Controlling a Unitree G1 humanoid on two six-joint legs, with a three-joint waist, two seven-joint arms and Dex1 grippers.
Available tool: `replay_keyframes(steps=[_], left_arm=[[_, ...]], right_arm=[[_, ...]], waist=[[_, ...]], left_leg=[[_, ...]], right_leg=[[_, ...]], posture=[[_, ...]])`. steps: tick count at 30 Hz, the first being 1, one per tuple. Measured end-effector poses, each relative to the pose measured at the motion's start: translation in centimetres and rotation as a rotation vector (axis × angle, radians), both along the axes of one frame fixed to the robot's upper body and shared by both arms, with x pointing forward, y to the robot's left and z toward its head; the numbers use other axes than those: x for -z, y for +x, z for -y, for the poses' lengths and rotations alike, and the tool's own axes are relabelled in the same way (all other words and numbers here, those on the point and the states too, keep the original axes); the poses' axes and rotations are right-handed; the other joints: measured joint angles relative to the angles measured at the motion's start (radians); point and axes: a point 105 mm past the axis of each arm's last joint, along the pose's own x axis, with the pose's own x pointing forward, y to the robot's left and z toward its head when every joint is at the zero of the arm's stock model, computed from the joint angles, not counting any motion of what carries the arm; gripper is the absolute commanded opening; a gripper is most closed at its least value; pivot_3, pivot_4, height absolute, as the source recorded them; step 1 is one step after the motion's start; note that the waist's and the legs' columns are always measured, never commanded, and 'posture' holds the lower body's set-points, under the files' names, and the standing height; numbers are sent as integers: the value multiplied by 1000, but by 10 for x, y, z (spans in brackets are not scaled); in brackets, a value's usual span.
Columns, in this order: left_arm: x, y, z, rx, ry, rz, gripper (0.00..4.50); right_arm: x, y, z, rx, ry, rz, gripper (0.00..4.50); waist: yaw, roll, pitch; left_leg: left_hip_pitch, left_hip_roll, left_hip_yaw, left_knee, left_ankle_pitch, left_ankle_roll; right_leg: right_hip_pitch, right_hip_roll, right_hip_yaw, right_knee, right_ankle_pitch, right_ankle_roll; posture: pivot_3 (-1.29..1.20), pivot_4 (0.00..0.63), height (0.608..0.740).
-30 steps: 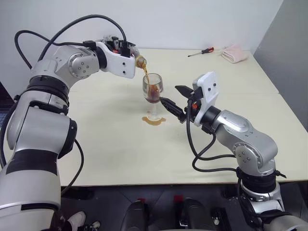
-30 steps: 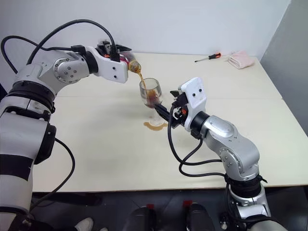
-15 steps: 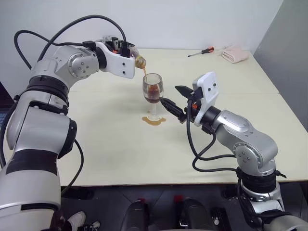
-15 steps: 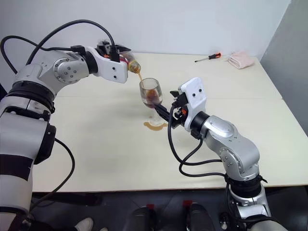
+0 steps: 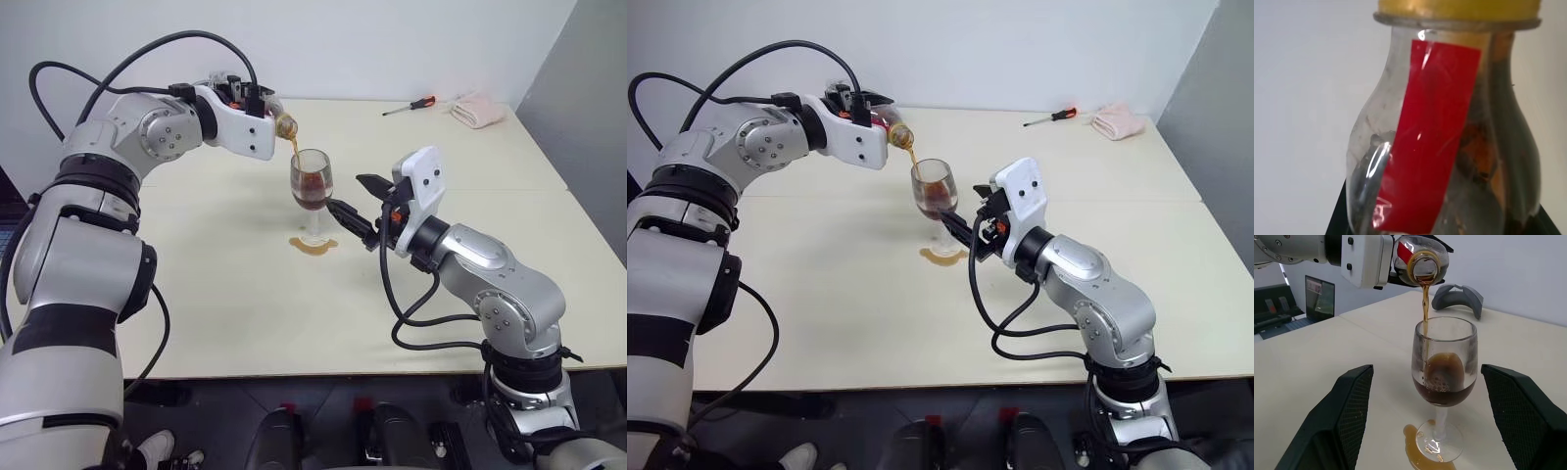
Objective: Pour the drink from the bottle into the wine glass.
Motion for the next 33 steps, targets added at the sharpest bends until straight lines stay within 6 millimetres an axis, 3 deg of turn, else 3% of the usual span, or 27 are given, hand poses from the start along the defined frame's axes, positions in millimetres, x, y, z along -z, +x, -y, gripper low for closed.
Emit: replay_keyframes(steps=[33], left_arm=[[3,0,-3,-9,36,6,1653]], right_arm=[[1,0,0,0,-1,-2,3778]], waist=[[0,0,0]], left_leg=[[0,0,0,0,0,0]], right_leg=[[0,0,0,0,0,0]], posture=[[0,150,740]])
